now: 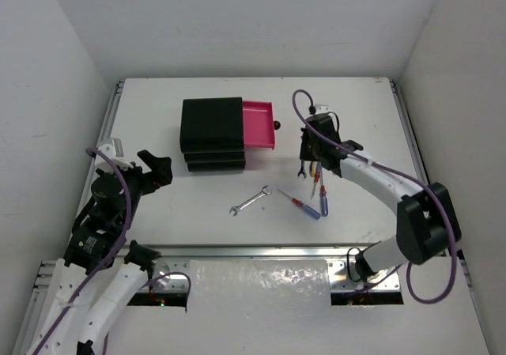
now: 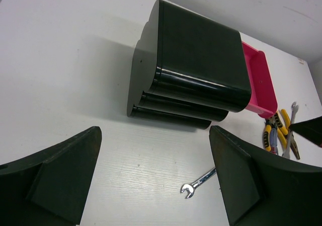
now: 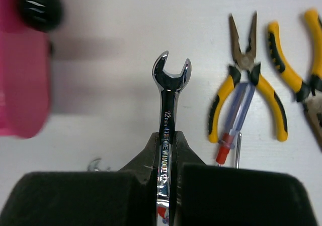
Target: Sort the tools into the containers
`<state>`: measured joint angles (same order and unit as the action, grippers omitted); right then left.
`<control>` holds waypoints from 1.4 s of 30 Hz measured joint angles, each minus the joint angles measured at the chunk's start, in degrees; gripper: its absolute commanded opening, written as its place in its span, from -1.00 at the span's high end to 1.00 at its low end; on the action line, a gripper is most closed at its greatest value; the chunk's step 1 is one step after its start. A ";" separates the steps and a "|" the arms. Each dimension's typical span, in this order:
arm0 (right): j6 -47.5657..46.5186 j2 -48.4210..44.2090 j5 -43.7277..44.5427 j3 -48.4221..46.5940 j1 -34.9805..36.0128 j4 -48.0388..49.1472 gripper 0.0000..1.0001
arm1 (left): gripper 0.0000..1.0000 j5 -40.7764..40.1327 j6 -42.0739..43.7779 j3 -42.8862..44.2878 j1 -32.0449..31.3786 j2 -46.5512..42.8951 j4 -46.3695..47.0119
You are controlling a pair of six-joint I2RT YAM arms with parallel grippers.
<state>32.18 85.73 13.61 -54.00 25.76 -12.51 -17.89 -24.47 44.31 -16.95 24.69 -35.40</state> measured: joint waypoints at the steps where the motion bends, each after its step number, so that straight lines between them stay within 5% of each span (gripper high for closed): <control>1: -0.63 -1.55 -0.59 -0.02 0.00 0.42 1.00 | -0.73 0.02 0.00 0.00 0.00 0.00 0.00; 11: -7.89 -3.41 -9.60 -10.69 0.04 2.54 1.00 | -0.73 0.00 0.00 0.00 0.00 0.00 0.00; 21: -17.31 12.59 -23.52 -30.60 0.44 3.80 1.00 | -0.73 -0.07 -0.02 0.00 0.00 0.02 0.00; 35: -24.68 26.84 -27.47 -37.90 0.44 -0.90 1.00 | -0.73 -0.04 -0.02 0.00 0.00 0.02 0.00; 39: -25.29 26.84 -28.68 -37.99 0.48 -0.85 -0.10 | -0.73 0.00 0.00 0.00 0.00 0.02 0.00; 42: -26.23 26.80 -29.31 -37.99 0.61 -0.83 -0.19 | -0.73 0.00 0.00 0.00 0.00 0.09 0.00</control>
<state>5.96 112.53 -15.70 -91.98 26.37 -13.34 -17.89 -24.47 44.31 -16.95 24.77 -35.40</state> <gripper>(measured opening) 0.569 0.865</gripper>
